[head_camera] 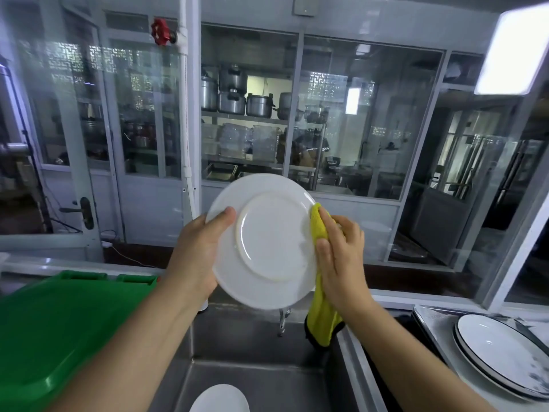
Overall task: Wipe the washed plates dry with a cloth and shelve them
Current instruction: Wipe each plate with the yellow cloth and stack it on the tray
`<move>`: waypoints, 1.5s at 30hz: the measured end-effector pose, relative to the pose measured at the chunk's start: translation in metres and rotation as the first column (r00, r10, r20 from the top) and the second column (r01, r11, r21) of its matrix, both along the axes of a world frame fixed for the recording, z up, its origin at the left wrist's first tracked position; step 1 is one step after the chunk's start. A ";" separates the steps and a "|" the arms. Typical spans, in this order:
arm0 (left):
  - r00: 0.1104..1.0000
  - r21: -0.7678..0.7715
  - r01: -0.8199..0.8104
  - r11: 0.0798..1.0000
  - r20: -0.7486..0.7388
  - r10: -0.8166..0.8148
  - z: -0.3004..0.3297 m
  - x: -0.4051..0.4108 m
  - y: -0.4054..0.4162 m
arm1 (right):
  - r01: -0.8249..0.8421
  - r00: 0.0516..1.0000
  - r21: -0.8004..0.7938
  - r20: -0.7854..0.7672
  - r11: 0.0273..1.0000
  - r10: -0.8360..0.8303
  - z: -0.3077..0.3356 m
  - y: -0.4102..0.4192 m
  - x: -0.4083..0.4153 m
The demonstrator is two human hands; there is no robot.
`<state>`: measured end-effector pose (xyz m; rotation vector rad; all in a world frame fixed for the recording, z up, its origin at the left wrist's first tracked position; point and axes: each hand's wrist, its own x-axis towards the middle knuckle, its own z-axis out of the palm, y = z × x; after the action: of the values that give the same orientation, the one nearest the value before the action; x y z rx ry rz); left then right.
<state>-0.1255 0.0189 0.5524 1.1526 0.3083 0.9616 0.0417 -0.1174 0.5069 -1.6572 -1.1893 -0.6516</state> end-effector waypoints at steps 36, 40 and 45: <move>0.999 -0.021 -0.034 0.999 0.012 0.034 -0.018 0.017 -0.027 | 0.074 0.893 -0.068 0.448 0.995 -0.036 0.015 0.022 -0.032; 0.999 -0.044 -0.045 0.998 -0.007 0.045 -0.020 0.012 -0.018 | 0.041 0.869 -0.145 0.494 0.989 0.037 -0.015 0.009 -0.039; 0.998 -0.034 -0.048 0.998 -0.045 0.046 -0.024 0.007 -0.008 | 0.126 0.882 -0.167 0.471 0.978 -0.033 -0.040 -0.011 -0.021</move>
<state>-0.1186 0.0111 0.5282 1.1402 0.3874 0.9695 0.0204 -0.1280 0.4671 -1.7742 -1.5725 -1.0600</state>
